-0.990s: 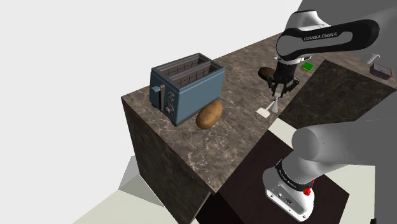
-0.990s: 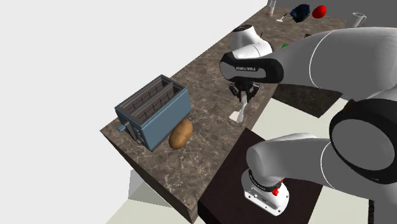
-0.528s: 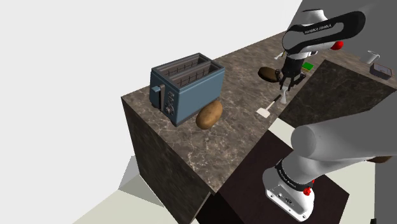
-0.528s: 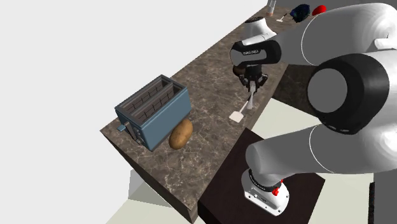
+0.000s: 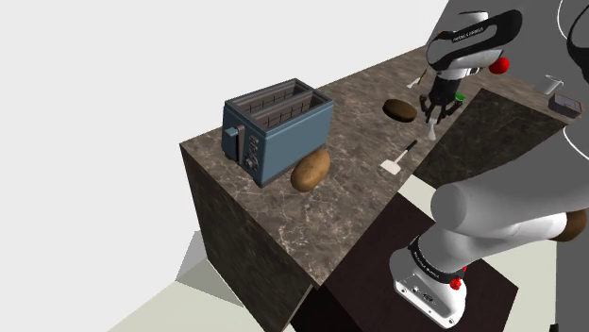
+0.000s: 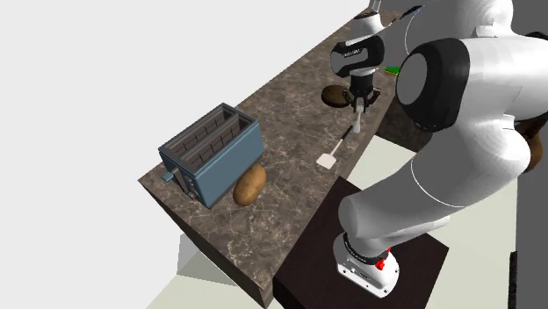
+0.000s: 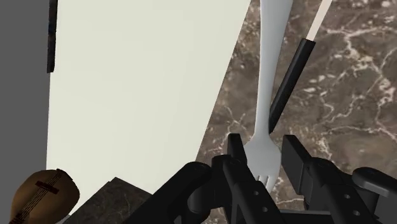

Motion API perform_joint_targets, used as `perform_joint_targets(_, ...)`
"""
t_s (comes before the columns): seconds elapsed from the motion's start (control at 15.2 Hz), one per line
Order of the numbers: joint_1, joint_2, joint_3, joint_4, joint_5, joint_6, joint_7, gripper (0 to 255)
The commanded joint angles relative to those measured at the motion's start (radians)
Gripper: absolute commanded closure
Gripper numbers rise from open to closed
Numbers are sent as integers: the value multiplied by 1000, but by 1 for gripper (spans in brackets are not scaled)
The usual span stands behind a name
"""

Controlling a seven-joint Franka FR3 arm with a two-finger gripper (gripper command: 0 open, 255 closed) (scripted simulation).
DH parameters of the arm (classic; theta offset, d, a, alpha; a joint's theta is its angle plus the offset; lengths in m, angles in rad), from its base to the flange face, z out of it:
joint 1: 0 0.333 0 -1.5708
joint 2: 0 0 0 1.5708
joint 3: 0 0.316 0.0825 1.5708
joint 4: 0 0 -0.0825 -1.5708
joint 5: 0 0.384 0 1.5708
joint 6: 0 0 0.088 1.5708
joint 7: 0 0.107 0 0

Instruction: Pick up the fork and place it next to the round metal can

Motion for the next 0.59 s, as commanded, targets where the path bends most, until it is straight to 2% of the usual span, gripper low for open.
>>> perform_joint_targets(0.0, -15, 58, -20, 67, 5, 0, -40, 255)
perform_joint_targets(0.53, -77, 326, -70, 396, 62, -33, -187, 255)
